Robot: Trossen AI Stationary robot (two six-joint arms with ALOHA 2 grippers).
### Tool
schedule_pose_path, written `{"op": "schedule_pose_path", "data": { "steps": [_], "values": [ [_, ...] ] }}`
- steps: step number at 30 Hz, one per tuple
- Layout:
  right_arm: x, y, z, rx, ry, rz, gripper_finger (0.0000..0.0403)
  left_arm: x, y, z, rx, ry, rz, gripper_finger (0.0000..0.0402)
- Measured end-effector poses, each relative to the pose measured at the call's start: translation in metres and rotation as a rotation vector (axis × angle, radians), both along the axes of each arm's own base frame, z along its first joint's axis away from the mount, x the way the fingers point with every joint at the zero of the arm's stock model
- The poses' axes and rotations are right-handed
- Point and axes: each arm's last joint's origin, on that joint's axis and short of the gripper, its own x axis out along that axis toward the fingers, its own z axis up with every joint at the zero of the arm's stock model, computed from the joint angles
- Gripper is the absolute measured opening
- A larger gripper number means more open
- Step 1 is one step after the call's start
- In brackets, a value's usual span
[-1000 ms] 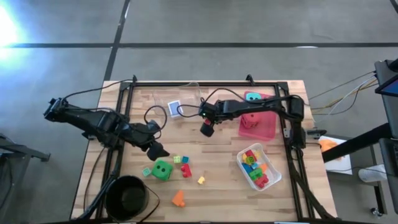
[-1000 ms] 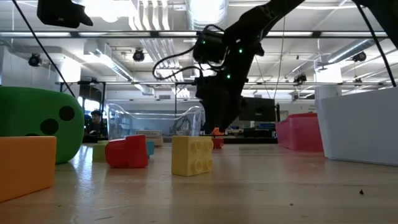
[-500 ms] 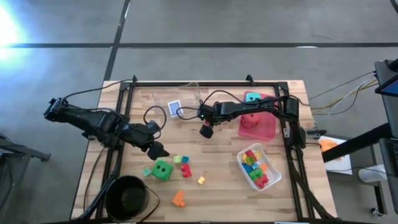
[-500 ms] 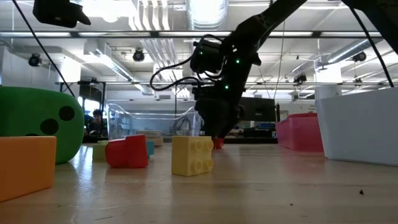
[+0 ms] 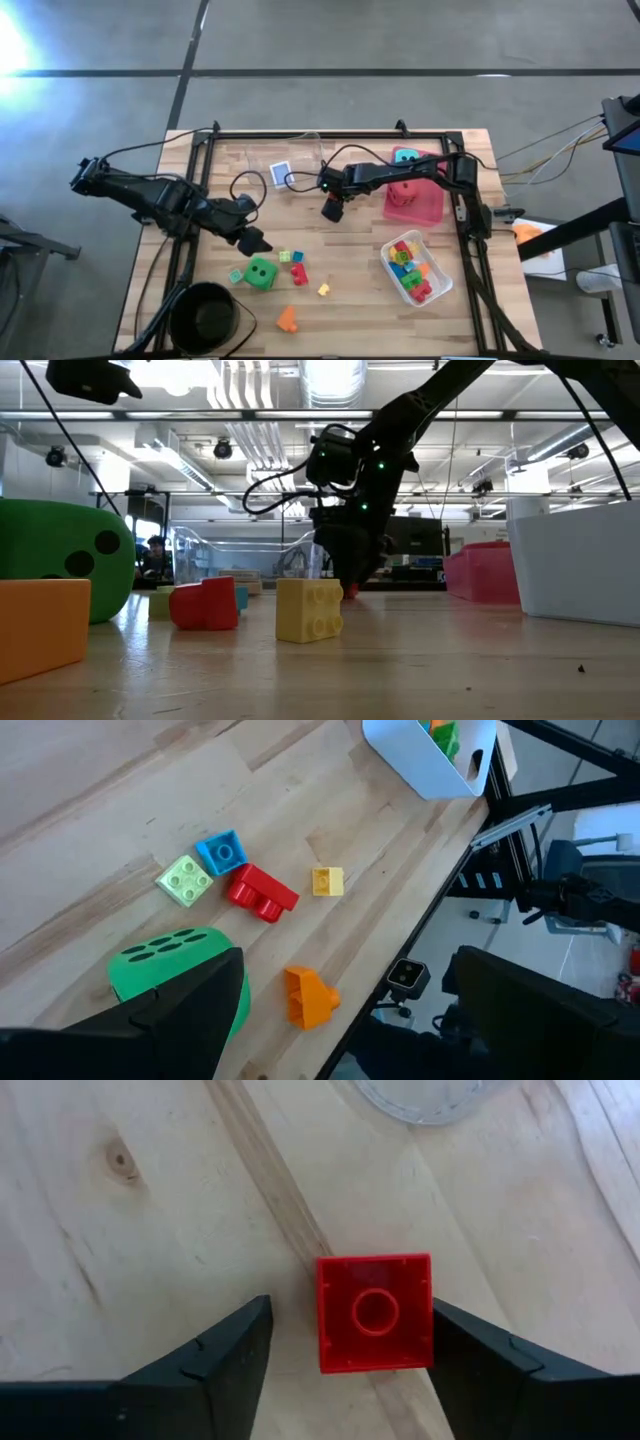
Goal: Pick & Place Toys
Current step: Put the red game piece into the white bin
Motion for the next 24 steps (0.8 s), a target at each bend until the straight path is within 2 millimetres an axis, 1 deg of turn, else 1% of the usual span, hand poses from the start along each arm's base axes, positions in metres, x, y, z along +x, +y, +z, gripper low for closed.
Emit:
{"op": "schedule_pose_path", "data": {
  "steps": [9, 15, 24],
  "values": [
    [0.0019, -0.0003, 0.0021, -0.015, -0.023, 0.019, 0.0186, 0.0002, -0.0001, 0.0002, -0.02, 0.003, 0.022, 0.037],
    [0.0024, -0.0006, 0.0026, -0.016, -0.033, 0.004, 0.0131, 0.0002, -0.0001, 0.0002, -0.026, 0.004, 0.027, 0.037],
    [0.001, 0.0005, 0.0057, 0.042, -0.041, 0.015, 0.0131, 0.0002, -0.0001, 0.0002, -0.025, 0.004, 0.027, 0.037]
  ]
}}
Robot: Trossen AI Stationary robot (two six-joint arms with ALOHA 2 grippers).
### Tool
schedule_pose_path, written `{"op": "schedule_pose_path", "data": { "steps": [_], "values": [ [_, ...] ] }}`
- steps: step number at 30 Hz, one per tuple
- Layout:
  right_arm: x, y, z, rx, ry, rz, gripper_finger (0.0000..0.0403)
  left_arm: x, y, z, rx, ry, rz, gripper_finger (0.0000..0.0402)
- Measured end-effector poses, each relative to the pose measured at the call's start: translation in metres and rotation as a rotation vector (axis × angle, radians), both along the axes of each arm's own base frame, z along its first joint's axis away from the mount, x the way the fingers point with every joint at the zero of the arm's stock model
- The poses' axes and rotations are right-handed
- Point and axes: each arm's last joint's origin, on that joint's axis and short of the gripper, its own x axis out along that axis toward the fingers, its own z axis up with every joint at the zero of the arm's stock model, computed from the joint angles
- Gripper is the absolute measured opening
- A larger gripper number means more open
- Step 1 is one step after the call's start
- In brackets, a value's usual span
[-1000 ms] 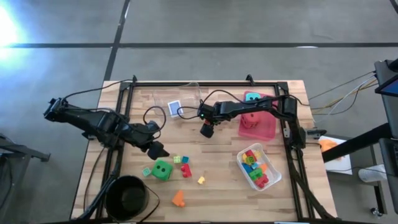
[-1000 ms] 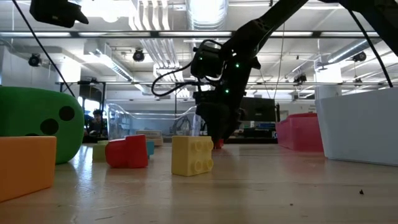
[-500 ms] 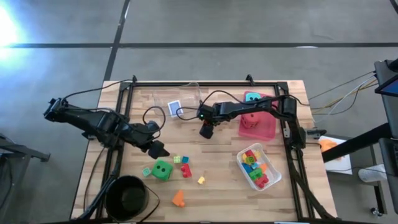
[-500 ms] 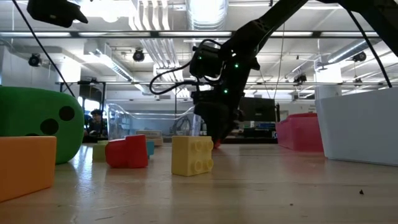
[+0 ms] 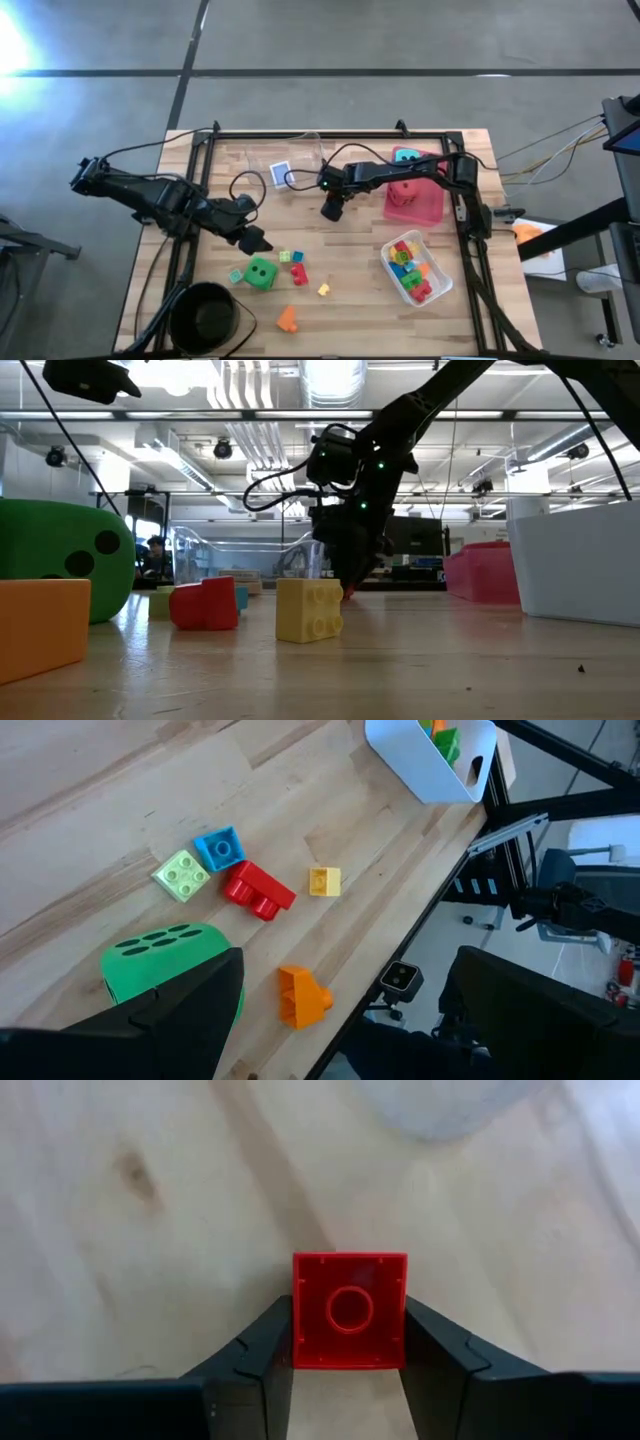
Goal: Pick & Place Toys
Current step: Put the red game piece into the white bin
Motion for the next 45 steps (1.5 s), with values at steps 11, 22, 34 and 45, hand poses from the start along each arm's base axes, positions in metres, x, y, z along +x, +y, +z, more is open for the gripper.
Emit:
{"op": "schedule_pose_path", "data": {
  "steps": [11, 22, 34, 45],
  "values": [
    [-0.015, 0.01, 0.036, 0.131, -0.011, 0.033, 0.0131, 0.0, 0.0, 0.0, 0.021, -0.006, -0.022, 0.037],
    [-0.065, 0.049, 0.115, 0.269, 0.02, 0.019, 0.0131, 0.0, 0.0, -0.001, 0.07, -0.013, -0.076, 0.037],
    [-0.127, 0.115, 0.173, 0.352, 0.067, -0.149, 0.0131, -0.001, 0.0, -0.011, 0.148, 0.045, -0.147, 0.037],
    [-0.162, 0.169, 0.184, 0.386, 0.154, -0.25, 0.0131, -0.002, 0.001, -0.011, 0.156, 0.053, -0.166, 0.037]
  ]
}}
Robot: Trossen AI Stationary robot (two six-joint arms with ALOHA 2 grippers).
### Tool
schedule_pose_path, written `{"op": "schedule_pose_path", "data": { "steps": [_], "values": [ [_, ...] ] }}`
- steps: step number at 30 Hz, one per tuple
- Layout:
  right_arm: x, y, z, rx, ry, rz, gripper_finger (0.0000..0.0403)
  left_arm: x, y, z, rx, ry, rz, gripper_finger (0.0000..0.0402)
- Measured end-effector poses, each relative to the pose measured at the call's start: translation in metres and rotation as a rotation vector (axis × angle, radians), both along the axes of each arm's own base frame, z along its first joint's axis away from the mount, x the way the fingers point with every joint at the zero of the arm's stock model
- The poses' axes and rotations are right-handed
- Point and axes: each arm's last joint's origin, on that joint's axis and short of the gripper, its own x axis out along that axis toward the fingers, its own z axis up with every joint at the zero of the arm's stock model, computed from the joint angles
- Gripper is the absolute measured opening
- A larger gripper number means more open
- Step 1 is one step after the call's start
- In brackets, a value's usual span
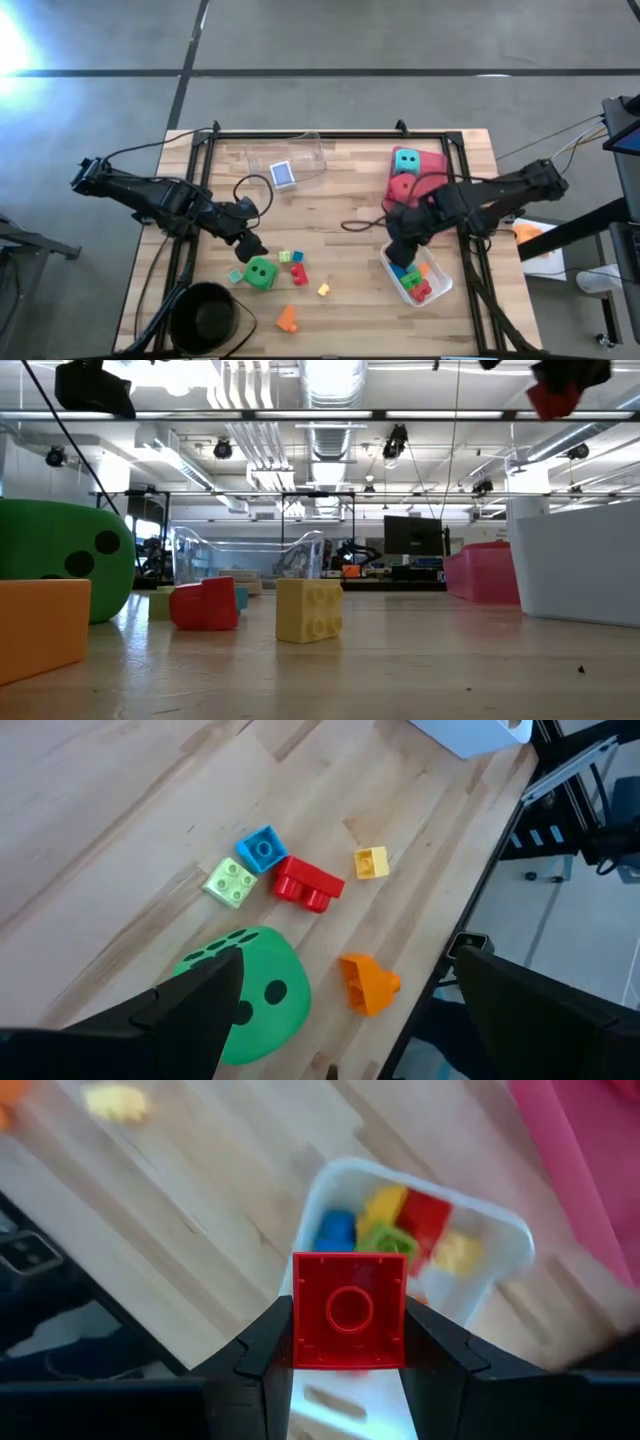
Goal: Pick & Place Toys
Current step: Put the red game piece into the white bin
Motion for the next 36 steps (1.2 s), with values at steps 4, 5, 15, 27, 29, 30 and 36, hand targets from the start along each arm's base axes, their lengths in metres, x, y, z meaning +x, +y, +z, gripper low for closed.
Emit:
{"op": "schedule_pose_path", "data": {
  "steps": [4, 5, 15, 27, 29, 30, 36],
  "values": [
    [-0.009, 0.014, -0.001, -0.003, 0.052, -0.017, 0.0131, 0.0, 0.0, 0.0, 0.0, 0.0, 0.0, 0.037],
    [-0.011, 0.018, -0.001, -0.001, 0.053, -0.014, 0.0131, 0.0, 0.0, 0.0, 0.0, 0.0, 0.0, 0.037],
    [-0.031, 0.038, -0.017, -0.002, 0.119, -0.003, 0.0131, 0.0, 0.0, 0.0, -0.014, 0.004, 0.017, 0.037],
    [-0.061, 0.038, -0.063, 0.081, 0.057, -0.134, 0.0131, 0.003, 0.002, -0.005, -0.036, 0.054, 0.027, 0.037],
    [-0.061, 0.037, -0.072, 0.093, 0.041, -0.147, 0.0131, 0.003, 0.003, -0.006, -0.035, 0.073, 0.037, 0.037],
    [-0.062, 0.037, -0.077, 0.094, 0.037, -0.151, 0.0131, 0.004, 0.004, -0.006, -0.035, 0.079, 0.042, 0.037],
    [-0.059, 0.038, -0.105, 0.081, 0.049, -0.151, 0.0131, 0.007, 0.005, -0.013, -0.046, 0.13, 0.045, 0.037]
  ]
}}
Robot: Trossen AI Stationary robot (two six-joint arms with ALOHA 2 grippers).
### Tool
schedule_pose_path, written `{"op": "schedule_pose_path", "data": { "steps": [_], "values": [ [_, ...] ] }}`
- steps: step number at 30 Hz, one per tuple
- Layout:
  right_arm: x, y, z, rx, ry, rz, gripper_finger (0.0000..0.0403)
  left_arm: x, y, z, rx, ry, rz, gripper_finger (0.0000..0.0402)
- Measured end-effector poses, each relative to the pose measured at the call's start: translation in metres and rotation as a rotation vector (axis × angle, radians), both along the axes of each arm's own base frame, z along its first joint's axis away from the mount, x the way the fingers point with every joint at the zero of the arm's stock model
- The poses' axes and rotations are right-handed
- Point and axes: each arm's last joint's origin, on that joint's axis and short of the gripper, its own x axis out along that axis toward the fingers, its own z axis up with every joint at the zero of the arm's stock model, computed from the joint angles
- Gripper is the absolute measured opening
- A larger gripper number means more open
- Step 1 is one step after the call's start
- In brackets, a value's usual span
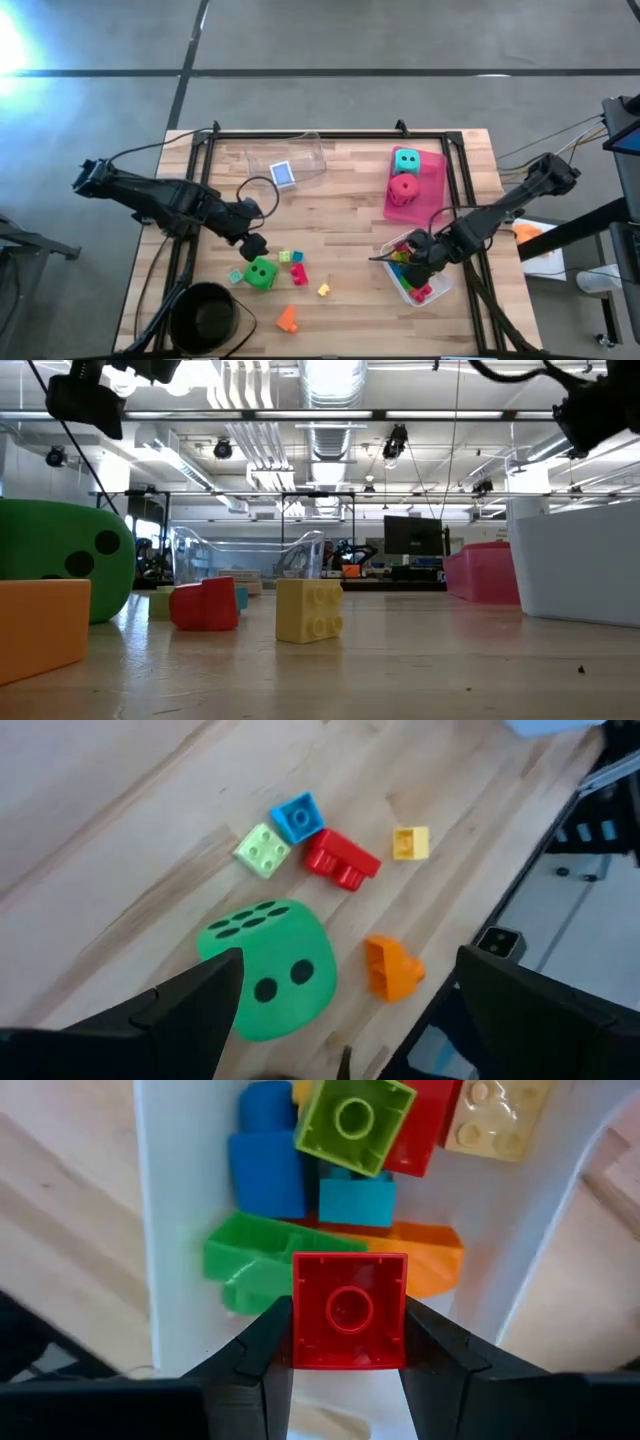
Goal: Pick & Place Toys
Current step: Put the red game piece into the white bin
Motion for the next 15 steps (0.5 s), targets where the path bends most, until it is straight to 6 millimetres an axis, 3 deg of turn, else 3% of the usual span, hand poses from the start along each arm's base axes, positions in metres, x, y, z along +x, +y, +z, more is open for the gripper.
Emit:
{"op": "schedule_pose_path", "data": {
  "steps": [8, 15],
  "values": [
    [-0.002, -0.006, -0.026, -0.099, 0.068, -0.028, 0.0131, 0.007, -0.002, -0.008, -0.021, 0.049, -0.017, 0.037],
    [0.005, -0.008, -0.035, -0.139, 0.075, -0.043, 0.0131, 0.007, -0.002, -0.007, -0.026, 0.047, -0.02, 0.037]
  ]
}}
